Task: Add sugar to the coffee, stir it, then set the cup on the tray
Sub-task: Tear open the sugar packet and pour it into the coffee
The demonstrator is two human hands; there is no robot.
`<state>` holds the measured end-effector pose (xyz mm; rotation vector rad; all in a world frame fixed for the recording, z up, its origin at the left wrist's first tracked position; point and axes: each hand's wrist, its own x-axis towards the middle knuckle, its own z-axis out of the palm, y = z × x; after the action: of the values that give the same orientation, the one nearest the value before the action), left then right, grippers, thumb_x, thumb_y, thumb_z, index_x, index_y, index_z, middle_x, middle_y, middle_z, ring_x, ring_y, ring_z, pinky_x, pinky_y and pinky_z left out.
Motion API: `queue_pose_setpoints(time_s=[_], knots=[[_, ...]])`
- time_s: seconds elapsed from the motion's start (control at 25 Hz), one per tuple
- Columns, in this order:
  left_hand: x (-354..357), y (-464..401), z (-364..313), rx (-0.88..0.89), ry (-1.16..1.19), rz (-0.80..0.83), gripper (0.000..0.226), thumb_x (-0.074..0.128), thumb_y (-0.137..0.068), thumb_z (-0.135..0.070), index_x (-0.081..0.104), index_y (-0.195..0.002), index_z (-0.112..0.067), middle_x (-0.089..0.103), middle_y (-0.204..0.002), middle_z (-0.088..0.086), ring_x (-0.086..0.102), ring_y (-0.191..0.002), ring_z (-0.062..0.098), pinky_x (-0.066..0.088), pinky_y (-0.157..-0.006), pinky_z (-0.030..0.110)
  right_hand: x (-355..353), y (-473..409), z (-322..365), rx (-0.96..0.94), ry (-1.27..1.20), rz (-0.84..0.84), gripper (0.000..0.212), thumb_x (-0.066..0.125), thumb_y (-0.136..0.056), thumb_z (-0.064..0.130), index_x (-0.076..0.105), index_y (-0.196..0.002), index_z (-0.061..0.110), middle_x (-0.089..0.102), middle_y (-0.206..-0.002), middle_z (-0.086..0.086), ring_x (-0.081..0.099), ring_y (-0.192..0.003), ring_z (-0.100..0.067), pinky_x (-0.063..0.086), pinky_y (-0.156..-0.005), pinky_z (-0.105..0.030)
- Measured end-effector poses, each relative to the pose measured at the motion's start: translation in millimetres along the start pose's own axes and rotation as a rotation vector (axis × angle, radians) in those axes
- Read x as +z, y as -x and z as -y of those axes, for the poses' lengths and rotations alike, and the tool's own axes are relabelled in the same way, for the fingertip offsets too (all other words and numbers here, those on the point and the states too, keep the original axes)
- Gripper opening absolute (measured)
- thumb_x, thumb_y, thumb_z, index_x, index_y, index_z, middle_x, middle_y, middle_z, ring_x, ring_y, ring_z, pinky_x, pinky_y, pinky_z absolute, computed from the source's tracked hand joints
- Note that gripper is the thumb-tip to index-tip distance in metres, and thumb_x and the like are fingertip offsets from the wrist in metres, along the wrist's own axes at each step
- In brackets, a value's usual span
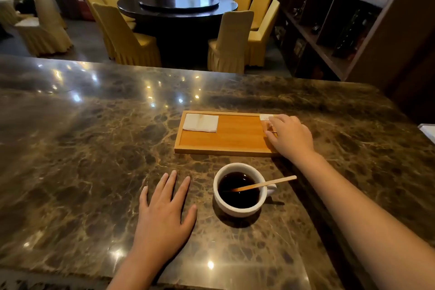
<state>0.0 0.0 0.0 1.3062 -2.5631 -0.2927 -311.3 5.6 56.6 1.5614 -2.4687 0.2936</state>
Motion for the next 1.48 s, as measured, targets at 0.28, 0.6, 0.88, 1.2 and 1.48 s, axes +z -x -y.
queue_pose_setpoints(time_s=[0.28,0.6,0.88,1.2,1.48], knots=[[-2,0,-2,-0.017,-0.015,-0.057,0.061,0.024,-0.082,-0.057,0.021,-0.138,-0.033,0.014,-0.148,-0.001,0.000,-0.134,0.011,-0.001,-0.106,0.050,17,-21,6,0.080,0.007,-0.035,0.034,0.051,-0.092,0.038,0.068,-0.103,0.011,0.066,-0.103,-0.010,0.058,-0.096,-0.024,0.049,-0.078,-0.035],[-1,-1,-3,-0.017,-0.007,-0.055,0.061,0.025,-0.081,-0.057,0.021,-0.138,-0.034,0.014,-0.147,-0.002,0.003,-0.134,0.013,0.001,-0.106,0.051,20,-19,-9,0.401,-0.346,-0.060,0.051,0.068,-0.083,0.029,0.052,-0.125,0.005,0.055,-0.125,-0.018,0.053,-0.112,-0.032,0.049,-0.086,-0.038],[0,-1,-2,-0.015,0.004,-0.052,0.061,0.022,-0.081,-0.059,0.018,-0.138,-0.036,0.009,-0.147,-0.004,-0.002,-0.133,0.010,-0.001,-0.106,0.050,14,-8,-16,0.603,-0.678,-0.103,0.037,0.063,-0.087,0.018,0.058,-0.120,0.004,0.061,-0.124,-0.015,0.056,-0.112,-0.028,0.043,-0.081,-0.030],[-2,0,-3,-0.011,0.002,-0.045,0.063,0.019,-0.080,-0.060,0.017,-0.138,-0.036,0.009,-0.147,-0.003,-0.002,-0.133,0.011,-0.002,-0.107,0.049,-12,11,-22,0.675,-1.173,-0.134,0.021,0.055,-0.092,0.017,0.062,-0.110,0.010,0.068,-0.089,-0.003,0.057,-0.067,-0.010,0.047,-0.059,-0.022],[0,0,0,-0.004,-0.007,-0.053,0.063,0.020,-0.080,-0.060,0.021,-0.138,-0.034,0.014,-0.147,-0.001,0.003,-0.133,0.012,0.002,-0.107,0.051,-44,38,-20,0.664,-1.590,-0.094,0.014,0.046,-0.096,0.014,0.057,-0.103,0.010,0.069,-0.095,-0.009,0.073,-0.068,-0.013,0.059,-0.057,-0.019]])
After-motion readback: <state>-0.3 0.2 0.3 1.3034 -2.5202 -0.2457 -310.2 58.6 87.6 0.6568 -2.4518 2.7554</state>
